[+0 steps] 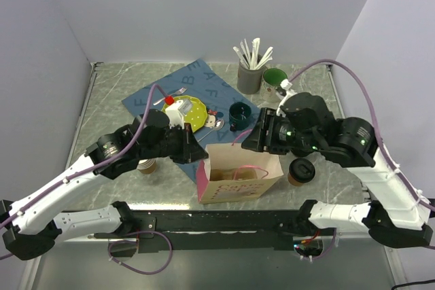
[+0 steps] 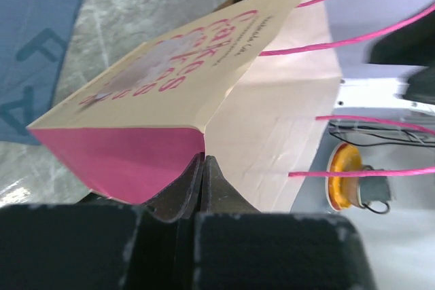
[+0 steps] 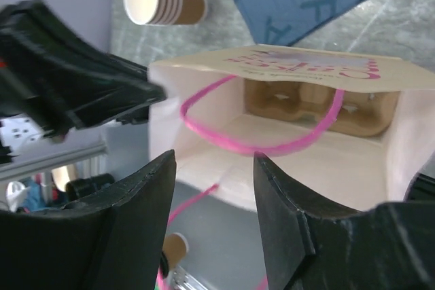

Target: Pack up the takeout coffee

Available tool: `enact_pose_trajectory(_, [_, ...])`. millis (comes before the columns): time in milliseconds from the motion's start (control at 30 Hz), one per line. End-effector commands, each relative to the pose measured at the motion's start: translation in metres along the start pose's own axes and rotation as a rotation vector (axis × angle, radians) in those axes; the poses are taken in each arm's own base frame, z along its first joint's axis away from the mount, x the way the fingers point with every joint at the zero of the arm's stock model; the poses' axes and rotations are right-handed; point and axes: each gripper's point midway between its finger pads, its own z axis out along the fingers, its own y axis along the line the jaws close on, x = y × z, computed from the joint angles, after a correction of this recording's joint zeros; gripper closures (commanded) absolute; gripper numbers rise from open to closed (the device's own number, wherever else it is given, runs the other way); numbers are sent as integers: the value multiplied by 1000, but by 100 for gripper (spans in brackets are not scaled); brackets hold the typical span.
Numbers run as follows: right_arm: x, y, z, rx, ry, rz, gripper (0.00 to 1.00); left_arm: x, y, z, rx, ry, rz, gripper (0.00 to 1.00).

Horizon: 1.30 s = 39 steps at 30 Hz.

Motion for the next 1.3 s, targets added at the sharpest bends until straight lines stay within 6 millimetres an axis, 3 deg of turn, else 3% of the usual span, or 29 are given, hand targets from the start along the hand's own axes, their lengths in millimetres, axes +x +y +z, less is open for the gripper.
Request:
enact_pose_trajectory(0, [-14, 7, -32, -58, -89, 27, 43, -13, 8, 0, -60, -42, 39, 98])
enact_pose_trajectory(67, [-19, -6, -37, -8, -130, 30, 43, -12, 12, 2, -87, -36, 42, 97])
enact_pose_trajectory(133, [-19, -27, -40, 81, -153, 27, 43, -14, 13, 2, -98, -40, 37, 88])
enact_pose_trajectory(167, [-19, -35, -40, 119, -155, 15, 43, -14, 16, 2, -114, -39, 35, 82])
enact_pose_trajectory(200, [-15, -50, -40, 190, -145, 10, 43, -17, 15, 0, -119, -46, 30, 69])
enact_pose_trajectory(300, [-15, -77, -34, 333, -140, -22, 43, -22, 17, -7, -156, -59, 26, 51])
enact_pose_trajectory(367, [-11, -96, -32, 422, -108, -24, 43, -23, 16, -10, -162, -56, 24, 47])
enact_pose_trajectory(500, [-6, -106, -18, 433, -55, -23, 43, -23, 22, -7, -190, -65, 3, 44])
enact_pose_trajectory(733, [-7, -120, 3, 419, -19, -31, 45, -18, 30, 16, -219, -28, -7, 55])
enact_pose_trajectory(833, [-7, -128, 11, 432, -2, -40, 46, -20, 28, 22, -214, -19, 0, 67])
enact_pose_trajectory(867, [-9, -128, 14, 428, -3, -47, 49, -22, 24, 23, -196, -22, 5, 79])
enact_pose_trajectory(967, [-8, -123, 19, 394, 15, -63, 55, -28, 7, 21, -117, -40, 43, 99])
enact_pose_trajectory(1067, [-13, -108, 5, 339, -7, -63, 52, -31, -8, 16, -12, -62, 133, 99])
enact_pose_trajectory(1133, [-20, -96, -13, 296, -51, -60, 43, -40, -19, 10, 59, -128, 199, 99])
enact_pose_trajectory(1267, [-25, -73, -49, 172, -135, -88, 30, -38, -17, 8, 92, -159, 278, 99])
